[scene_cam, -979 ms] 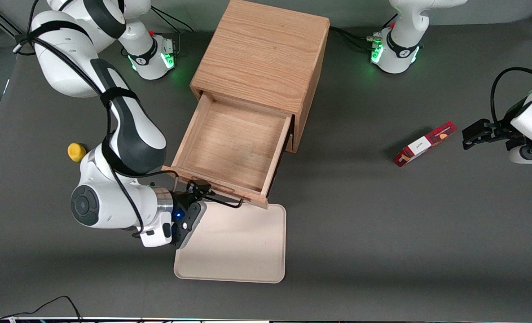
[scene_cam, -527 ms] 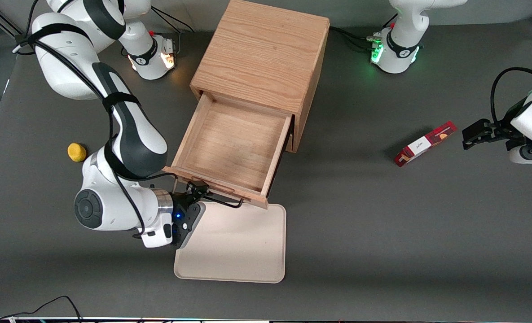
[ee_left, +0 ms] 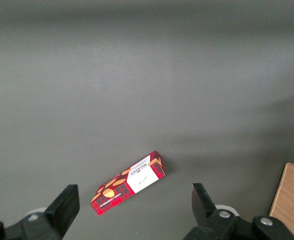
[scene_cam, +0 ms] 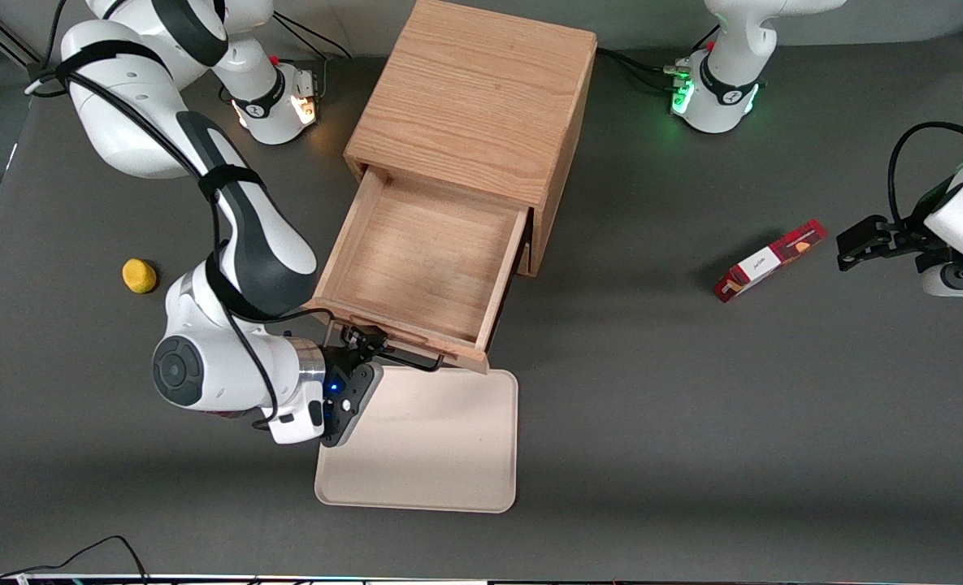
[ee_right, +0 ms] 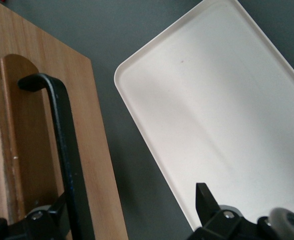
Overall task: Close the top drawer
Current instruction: 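Push the open wooden drawer into the cabinet with the right gripper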
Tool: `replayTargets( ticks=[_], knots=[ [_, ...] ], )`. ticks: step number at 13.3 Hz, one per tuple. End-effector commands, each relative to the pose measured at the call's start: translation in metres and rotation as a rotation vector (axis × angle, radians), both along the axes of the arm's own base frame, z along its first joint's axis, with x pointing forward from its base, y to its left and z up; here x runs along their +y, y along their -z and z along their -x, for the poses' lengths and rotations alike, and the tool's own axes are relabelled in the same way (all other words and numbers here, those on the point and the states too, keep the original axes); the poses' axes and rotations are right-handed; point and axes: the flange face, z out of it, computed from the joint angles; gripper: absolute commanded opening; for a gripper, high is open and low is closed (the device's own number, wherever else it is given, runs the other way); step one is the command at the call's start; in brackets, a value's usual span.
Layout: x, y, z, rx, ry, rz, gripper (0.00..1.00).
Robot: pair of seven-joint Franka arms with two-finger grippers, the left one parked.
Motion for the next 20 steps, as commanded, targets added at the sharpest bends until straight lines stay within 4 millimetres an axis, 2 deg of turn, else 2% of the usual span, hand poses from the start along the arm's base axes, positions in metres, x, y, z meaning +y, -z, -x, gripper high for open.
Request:
replayTargets(
  ticks=[1,4,8,12,14,20],
  knots=[
    [0.007,-0.006,0.025,-0.013,-0.011,0.026,1.0],
    [0.01,-0.005,0.038,-0.008,-0.023,0.04,1.0],
    [0.023,-0.012,0.069,-0.024,-0.047,0.059,1.0],
    [0.027,-0.019,0.093,-0.028,-0.042,0.081,1.0],
    [0.043,-0.023,0.111,-0.026,-0.066,0.088,1.0],
    [0.062,-0.02,0.141,-0.027,-0.077,0.108,1.0]
  ],
)
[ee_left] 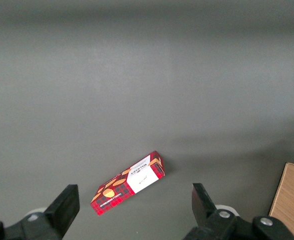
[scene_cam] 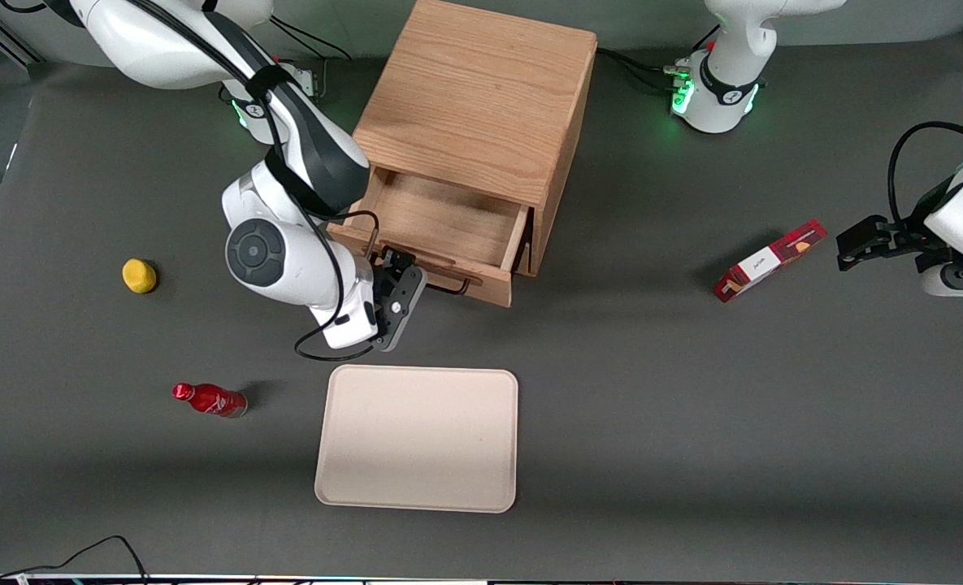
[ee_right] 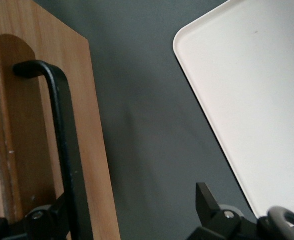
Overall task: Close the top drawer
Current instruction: 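Push the open wooden drawer into the cabinet with the right gripper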
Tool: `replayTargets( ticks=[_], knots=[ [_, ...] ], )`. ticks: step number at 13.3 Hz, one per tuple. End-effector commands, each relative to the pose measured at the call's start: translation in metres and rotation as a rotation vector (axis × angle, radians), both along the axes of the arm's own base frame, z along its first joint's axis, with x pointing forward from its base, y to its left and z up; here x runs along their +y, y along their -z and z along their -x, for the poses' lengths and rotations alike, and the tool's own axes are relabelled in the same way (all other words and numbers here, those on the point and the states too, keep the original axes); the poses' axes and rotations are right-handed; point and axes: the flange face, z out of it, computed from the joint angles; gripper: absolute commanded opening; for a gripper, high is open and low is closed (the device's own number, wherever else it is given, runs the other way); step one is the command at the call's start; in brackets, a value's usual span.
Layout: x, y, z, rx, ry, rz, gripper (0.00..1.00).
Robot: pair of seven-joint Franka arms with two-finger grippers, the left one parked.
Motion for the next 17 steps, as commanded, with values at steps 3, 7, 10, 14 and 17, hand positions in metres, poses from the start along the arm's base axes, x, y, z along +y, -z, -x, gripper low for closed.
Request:
replayTargets(
  ticks=[3,7,10,14,17],
  knots=[
    [0.016,-0.006,0.038,-0.005,0.029,0.021,1.0],
    [0.028,-0.01,0.059,0.004,0.026,0.031,1.0],
    [0.036,-0.013,0.074,0.01,0.029,0.039,1.0],
    [0.044,-0.016,0.092,0.022,0.015,0.036,1.0],
    [0.052,-0.018,0.101,0.03,0.024,0.038,1.0]
  ],
)
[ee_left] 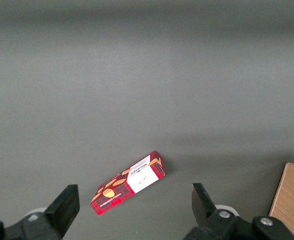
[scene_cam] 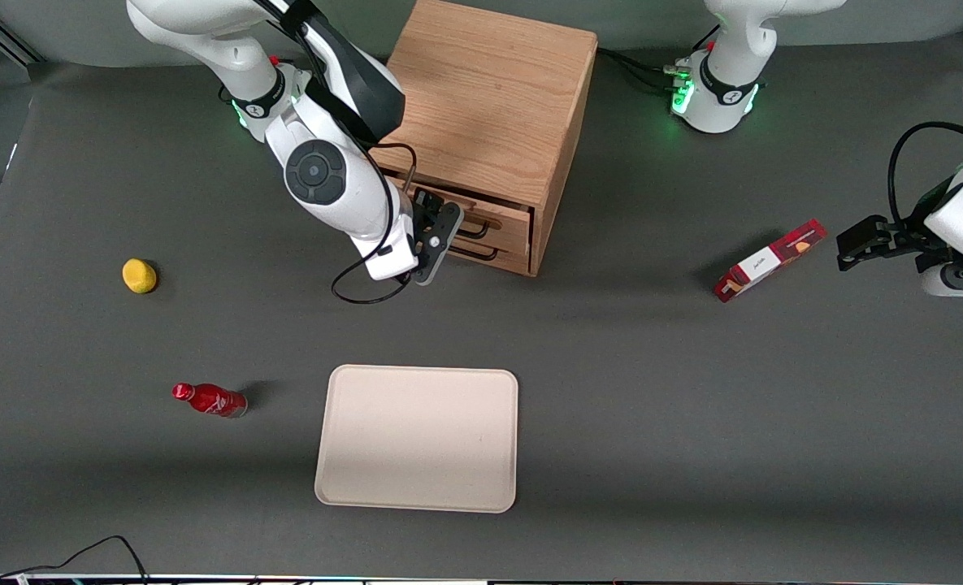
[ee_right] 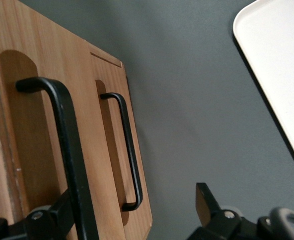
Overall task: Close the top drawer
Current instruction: 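Push the open wooden drawer into the cabinet with the right gripper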
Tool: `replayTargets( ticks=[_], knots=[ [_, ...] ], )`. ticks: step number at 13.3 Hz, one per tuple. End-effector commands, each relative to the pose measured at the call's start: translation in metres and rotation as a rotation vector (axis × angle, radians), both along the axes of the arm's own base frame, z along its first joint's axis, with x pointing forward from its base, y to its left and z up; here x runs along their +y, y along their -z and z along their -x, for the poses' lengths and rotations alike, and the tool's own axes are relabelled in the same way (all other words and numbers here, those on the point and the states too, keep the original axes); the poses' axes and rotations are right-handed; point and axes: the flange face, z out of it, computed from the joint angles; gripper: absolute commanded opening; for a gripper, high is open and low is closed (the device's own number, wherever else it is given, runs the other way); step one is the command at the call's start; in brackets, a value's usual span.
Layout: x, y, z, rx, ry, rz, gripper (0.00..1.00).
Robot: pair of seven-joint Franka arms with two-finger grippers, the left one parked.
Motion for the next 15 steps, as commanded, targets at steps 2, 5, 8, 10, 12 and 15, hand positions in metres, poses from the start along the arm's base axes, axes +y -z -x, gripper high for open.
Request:
replayTargets(
  ticks=[2,5,8,10,12,15],
  knots=[
    [0.006,-0.005,0.017,0.004,0.024,-0.006,1.0],
    [0.005,-0.006,0.018,0.002,0.024,-0.004,1.0],
    [0.011,-0.008,0.022,0.009,0.054,0.0,1.0],
    [0.011,-0.016,0.02,0.009,0.058,-0.008,1.0],
    [0.012,-0.025,0.019,0.018,0.068,-0.028,1.0],
    [0.009,-0.037,0.019,0.025,0.076,-0.034,1.0]
  ],
)
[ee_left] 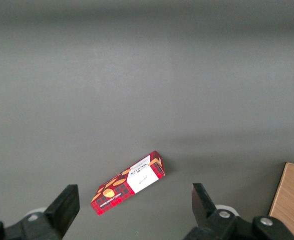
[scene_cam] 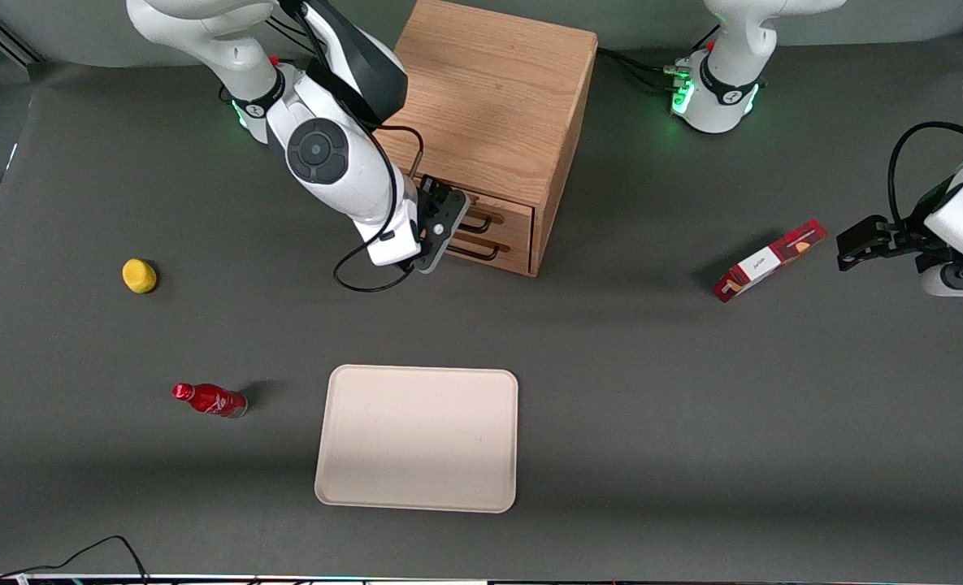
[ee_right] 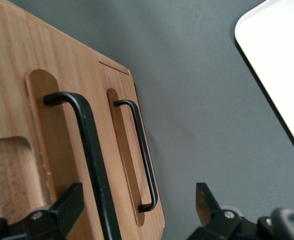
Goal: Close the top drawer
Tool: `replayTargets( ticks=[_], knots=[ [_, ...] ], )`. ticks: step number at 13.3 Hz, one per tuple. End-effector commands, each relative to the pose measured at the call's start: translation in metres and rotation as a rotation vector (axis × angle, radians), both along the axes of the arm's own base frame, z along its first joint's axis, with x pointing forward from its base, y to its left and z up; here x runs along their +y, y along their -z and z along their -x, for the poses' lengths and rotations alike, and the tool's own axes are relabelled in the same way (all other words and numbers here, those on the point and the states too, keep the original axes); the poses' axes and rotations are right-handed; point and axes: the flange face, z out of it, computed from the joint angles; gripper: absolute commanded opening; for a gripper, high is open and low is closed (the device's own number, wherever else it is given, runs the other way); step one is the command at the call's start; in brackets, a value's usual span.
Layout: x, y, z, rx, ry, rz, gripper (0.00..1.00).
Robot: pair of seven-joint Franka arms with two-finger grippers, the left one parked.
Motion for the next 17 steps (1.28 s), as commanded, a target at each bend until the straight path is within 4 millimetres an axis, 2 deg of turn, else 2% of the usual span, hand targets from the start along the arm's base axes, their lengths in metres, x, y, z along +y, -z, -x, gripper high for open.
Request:
replayTargets(
  ticks=[1,3,5,10,12,14,17],
  knots=[
    [0.001,-0.023,0.011,0.034,0.032,-0.026,1.0],
    [-0.003,-0.039,0.009,0.045,0.029,-0.024,1.0],
    [-0.018,-0.057,0.0,0.05,0.047,-0.025,1.0],
    [-0.068,-0.097,-0.023,0.015,0.166,-0.077,1.0],
    [-0.11,-0.113,-0.042,-0.017,0.251,-0.082,1.0],
    [-0.147,-0.132,-0.053,-0.05,0.338,-0.077,1.0],
    [-0.224,-0.151,-0.067,-0.059,0.513,-0.022,1.0]
  ],
)
